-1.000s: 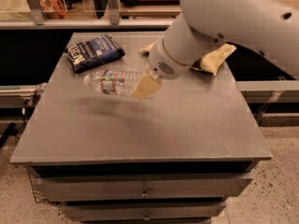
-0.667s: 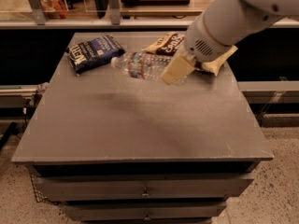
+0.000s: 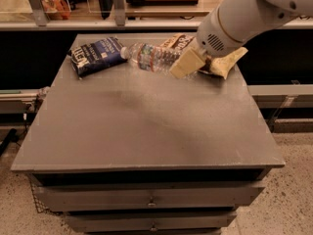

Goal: Move water bottle near blue chip bag

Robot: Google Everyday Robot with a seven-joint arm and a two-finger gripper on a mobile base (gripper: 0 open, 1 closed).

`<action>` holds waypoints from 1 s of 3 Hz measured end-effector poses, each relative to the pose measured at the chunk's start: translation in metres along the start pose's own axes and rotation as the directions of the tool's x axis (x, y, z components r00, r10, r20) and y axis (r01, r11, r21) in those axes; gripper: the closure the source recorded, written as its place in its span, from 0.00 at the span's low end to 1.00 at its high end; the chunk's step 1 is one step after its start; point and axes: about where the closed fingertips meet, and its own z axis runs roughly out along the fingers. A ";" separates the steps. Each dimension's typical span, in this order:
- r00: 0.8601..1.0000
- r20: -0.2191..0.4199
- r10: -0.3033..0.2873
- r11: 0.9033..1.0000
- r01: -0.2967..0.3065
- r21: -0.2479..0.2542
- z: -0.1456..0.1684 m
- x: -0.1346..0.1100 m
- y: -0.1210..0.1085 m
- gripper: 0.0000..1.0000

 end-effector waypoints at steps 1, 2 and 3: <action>0.999 0.042 0.028 0.999 -0.029 0.019 0.026 -0.009 -0.029 1.00; 1.000 0.020 -0.019 1.000 0.019 0.002 0.081 -0.028 -0.059 1.00; 0.995 -0.007 -0.096 0.995 0.096 -0.025 0.131 -0.046 -0.066 1.00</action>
Offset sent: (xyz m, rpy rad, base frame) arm 0.1564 0.0559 -0.0598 -0.0415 -0.0085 0.0855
